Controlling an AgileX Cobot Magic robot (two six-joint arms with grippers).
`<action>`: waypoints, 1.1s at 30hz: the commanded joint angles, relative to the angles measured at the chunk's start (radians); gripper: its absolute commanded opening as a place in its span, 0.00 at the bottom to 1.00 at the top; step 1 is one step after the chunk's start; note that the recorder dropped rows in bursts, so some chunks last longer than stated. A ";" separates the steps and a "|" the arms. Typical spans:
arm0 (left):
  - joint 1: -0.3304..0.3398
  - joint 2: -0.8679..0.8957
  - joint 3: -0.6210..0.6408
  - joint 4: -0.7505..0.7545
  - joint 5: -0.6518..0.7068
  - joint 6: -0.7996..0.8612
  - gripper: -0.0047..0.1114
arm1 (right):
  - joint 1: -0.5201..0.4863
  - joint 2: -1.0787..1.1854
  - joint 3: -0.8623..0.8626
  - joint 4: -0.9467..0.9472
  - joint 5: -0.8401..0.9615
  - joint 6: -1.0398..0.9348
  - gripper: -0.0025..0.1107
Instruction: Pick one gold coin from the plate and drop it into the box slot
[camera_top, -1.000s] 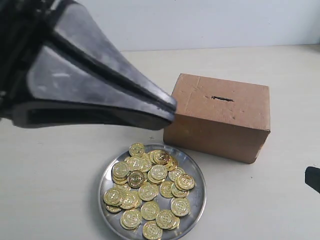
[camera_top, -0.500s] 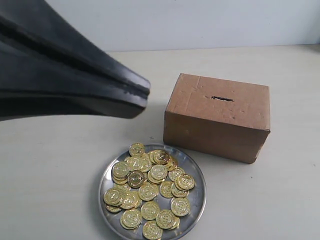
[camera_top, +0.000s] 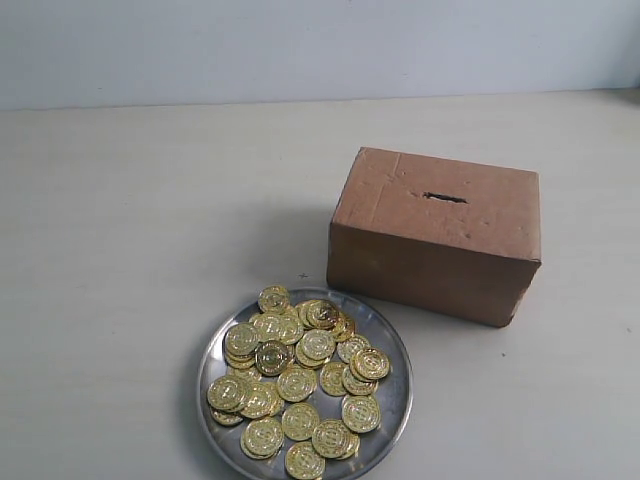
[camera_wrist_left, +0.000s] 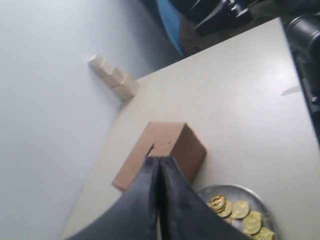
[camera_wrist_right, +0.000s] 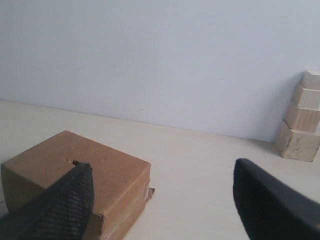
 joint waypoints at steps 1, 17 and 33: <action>0.118 -0.181 0.067 0.006 -0.003 -0.002 0.04 | -0.012 -0.004 0.005 -0.005 -0.011 -0.003 0.66; 0.155 -0.403 0.124 0.009 0.018 -0.002 0.04 | -0.012 -0.004 0.011 0.014 -0.014 -0.005 0.66; 0.159 -0.428 0.430 0.025 -0.867 -0.002 0.04 | -0.012 -0.004 0.262 0.013 -0.333 -0.005 0.66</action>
